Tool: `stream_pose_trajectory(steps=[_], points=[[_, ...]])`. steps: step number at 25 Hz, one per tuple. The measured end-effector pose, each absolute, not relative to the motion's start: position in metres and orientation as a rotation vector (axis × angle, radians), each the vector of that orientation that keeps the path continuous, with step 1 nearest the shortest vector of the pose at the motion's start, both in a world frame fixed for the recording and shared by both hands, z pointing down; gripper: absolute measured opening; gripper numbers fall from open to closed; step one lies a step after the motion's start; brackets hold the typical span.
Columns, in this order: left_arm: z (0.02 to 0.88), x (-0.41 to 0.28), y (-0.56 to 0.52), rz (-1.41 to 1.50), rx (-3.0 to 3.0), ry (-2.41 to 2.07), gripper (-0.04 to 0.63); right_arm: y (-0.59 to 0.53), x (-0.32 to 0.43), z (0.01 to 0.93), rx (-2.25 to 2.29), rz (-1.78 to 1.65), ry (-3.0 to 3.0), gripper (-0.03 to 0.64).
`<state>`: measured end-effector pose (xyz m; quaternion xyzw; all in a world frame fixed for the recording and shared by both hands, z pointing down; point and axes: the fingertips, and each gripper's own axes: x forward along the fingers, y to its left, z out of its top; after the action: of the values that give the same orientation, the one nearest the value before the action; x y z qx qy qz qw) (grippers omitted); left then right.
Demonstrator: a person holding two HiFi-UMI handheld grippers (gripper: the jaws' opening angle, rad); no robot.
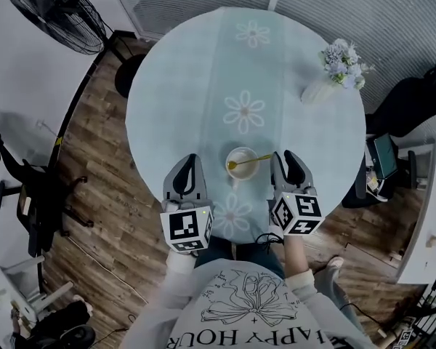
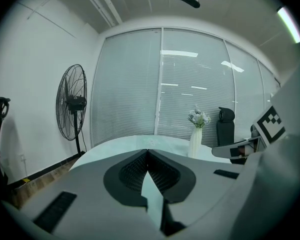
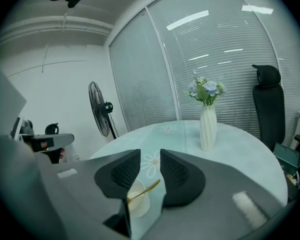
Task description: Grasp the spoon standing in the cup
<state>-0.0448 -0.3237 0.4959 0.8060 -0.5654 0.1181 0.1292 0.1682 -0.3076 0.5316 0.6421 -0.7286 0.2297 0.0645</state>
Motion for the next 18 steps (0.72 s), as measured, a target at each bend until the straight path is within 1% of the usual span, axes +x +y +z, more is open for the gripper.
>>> stream_pose_trajectory(steps=[18], points=[[0.531,-0.044,-0.323,0.406,2.3,-1.616,0.006,-0.311,0.165,0.584,1.855,0.809,-2.159,0.132]])
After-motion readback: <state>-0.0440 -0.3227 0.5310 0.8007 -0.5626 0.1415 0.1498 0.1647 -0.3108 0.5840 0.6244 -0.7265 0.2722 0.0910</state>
